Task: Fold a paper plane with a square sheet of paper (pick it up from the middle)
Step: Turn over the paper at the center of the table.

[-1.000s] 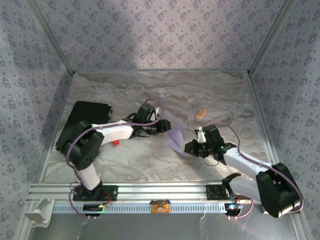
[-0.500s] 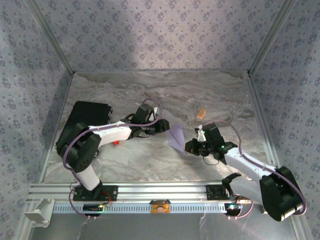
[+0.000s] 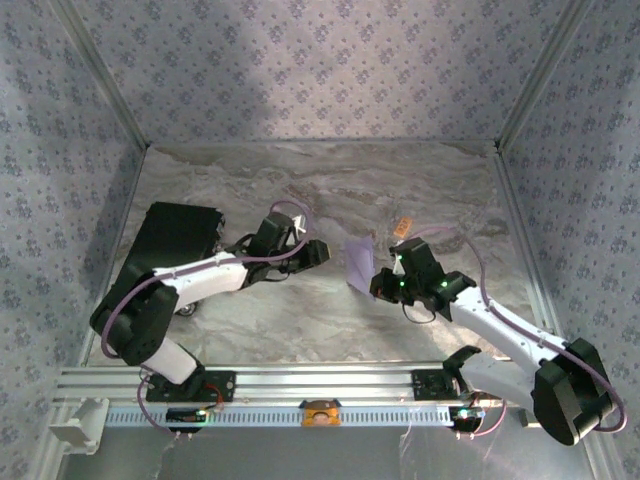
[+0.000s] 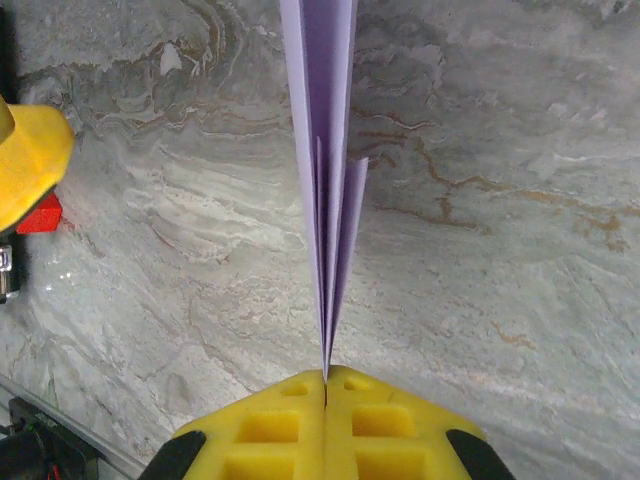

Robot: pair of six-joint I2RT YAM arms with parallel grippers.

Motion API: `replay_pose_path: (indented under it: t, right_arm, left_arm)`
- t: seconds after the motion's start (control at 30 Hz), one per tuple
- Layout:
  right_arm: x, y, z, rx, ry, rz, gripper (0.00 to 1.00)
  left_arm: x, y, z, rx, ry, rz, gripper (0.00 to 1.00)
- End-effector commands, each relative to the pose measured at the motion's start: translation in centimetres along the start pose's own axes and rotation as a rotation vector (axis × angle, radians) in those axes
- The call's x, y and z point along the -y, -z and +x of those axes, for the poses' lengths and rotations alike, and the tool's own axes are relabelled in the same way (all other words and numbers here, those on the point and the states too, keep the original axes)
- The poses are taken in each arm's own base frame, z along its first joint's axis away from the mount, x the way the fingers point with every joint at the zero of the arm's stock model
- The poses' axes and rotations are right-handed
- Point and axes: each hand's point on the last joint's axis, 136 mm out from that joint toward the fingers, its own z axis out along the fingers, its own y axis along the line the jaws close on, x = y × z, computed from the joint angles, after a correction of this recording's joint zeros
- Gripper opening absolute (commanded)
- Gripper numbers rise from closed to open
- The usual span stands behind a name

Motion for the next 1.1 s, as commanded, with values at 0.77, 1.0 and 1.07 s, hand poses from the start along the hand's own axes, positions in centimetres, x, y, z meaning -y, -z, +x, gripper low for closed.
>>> replay_pose_path:
  t: [0.77,1.0,1.07]
  right_arm:
    - [1.2,3.8,-0.7,0.101,-0.032,0.118,0.04]
    - [0.6,4.7,-1.8,0.116,0.157,0.199,0.04]
    - [0.5,4.8,-2.1,0.120,0.229,0.261,0.04]
  left_arm:
    - [0.3,1.9,-2.1,0.044,0.005,-0.019,0.47]
    - [-1.0,3.3,-2.7,0.104,0.016,-0.054,0.47]
    - [-1.3,4.1,-2.9,0.134,0.019,-0.063,0.47]
